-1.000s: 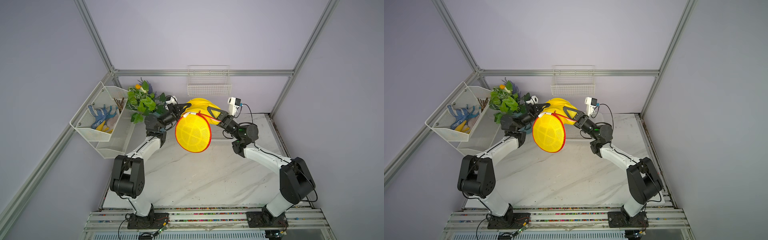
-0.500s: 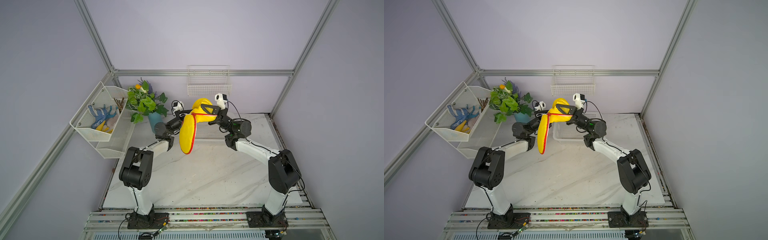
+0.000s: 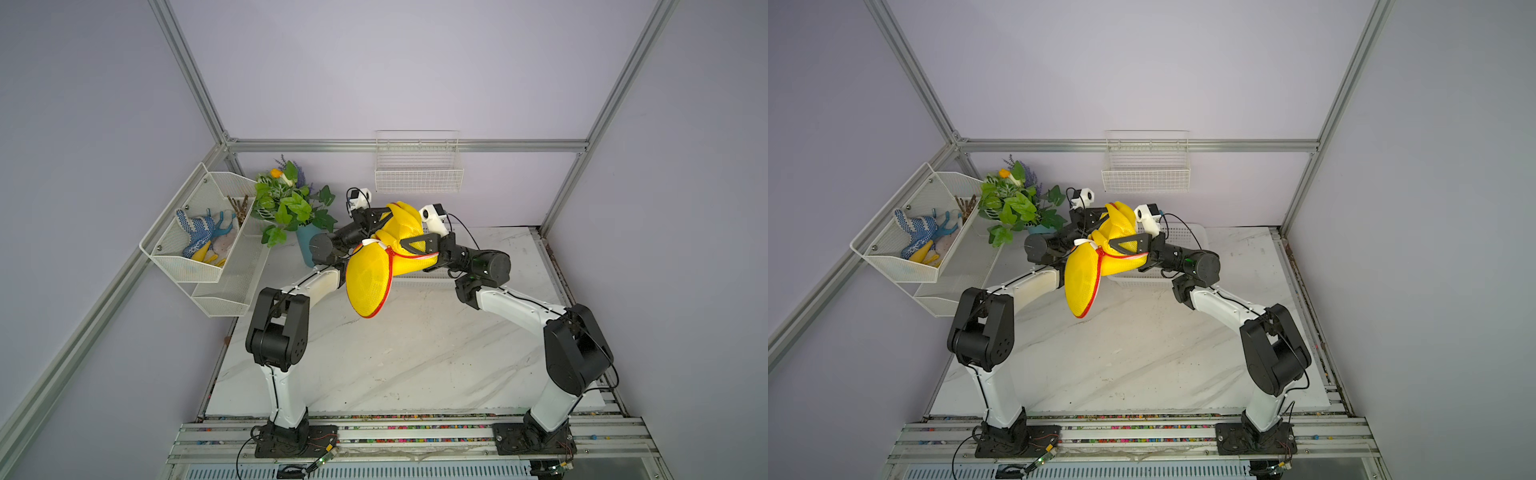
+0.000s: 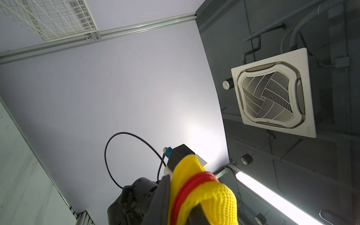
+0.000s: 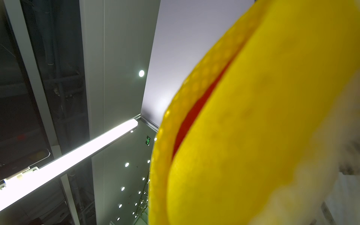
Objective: Turn the laundry bag inside out
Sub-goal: Turn over the laundry bag.
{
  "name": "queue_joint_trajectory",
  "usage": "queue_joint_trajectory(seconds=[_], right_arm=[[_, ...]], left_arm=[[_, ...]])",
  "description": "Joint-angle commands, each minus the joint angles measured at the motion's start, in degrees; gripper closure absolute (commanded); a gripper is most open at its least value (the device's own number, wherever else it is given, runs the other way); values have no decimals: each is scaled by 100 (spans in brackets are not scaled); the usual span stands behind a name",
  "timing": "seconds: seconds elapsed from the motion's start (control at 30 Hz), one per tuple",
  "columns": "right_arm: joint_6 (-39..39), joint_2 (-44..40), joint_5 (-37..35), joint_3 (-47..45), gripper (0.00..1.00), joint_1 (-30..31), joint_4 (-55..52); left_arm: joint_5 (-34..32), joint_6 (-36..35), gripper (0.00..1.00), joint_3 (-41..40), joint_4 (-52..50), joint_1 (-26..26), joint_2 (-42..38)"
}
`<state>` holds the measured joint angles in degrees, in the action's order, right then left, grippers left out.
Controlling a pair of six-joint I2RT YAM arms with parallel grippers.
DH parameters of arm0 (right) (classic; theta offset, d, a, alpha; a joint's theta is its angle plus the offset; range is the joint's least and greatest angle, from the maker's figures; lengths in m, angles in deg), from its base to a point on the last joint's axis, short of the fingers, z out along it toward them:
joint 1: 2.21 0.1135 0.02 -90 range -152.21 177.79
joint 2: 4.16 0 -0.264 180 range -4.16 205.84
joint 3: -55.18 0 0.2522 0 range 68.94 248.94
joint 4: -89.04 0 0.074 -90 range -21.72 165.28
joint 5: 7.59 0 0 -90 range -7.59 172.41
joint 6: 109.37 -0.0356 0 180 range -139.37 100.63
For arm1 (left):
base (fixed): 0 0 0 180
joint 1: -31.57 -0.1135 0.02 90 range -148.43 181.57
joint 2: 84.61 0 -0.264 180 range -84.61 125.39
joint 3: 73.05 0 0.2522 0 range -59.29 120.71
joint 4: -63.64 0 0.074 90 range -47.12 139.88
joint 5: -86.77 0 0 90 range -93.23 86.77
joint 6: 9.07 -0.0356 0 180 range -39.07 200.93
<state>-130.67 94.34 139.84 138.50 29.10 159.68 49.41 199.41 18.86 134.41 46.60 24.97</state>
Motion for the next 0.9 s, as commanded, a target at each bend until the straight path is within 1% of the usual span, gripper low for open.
queue_joint_trajectory(seconds=[0.0,0.07,0.13,0.17,0.2,0.23,0.27,0.33,0.37,0.43,0.5,0.6,0.67,0.73,0.77,0.8,0.87], right_arm=[[437,-402,1449,-180,100,491,91],[1168,-532,1237,-215,100,380,-431],[1917,-642,1030,-181,100,247,-1030],[2117,-636,933,-130,100,163,-1165],[2072,-572,837,-79,100,81,-1062],[1860,-461,764,-30,100,14,-756],[1456,-291,651,28,100,-73,-281],[310,144,326,191,100,-239,930],[-40,311,287,307,100,-296,1015],[-31,423,388,512,100,-308,1008],[-108,571,313,640,100,-324,1009],[-284,831,264,921,100,-353,1016],[-439,1016,212,1146,100,-375,1017],[-578,1208,217,1416,100,-392,1017],[-668,1305,191,1548,100,-413,1017],[-725,1382,158,1650,100,-419,1017],[-874,1501,96,1901,100,-444,1017]], left_arm=[[-104,105,94,-313,-745,142,-303],[-104,174,98,-585,-730,149,-590],[-187,288,100,-902,-623,150,-879],[-246,348,100,-1076,-553,150,-1029],[-301,400,100,-1230,-482,150,-1178],[-326,442,100,-1343,-457,150,-1310],[-325,478,100,-1432,-455,150,-1445],[-307,548,100,-1537,-472,150,-1696],[-312,570,100,-1567,-486,150,-1817],[-370,593,100,-1593,-538,150,-2050],[-386,653,100,-1549,-541,150,-2238],[-151,835,100,-1402,-543,184,-2444],[-79,956,100,-1462,-543,256,-2637],[23,1059,100,-1617,-614,320,-2809],[81,1059,100,-1754,-709,363,-3103],[155,1041,100,-1896,-873,414,-3238],[345,931,100,-2432,-1306,492,-3622]])
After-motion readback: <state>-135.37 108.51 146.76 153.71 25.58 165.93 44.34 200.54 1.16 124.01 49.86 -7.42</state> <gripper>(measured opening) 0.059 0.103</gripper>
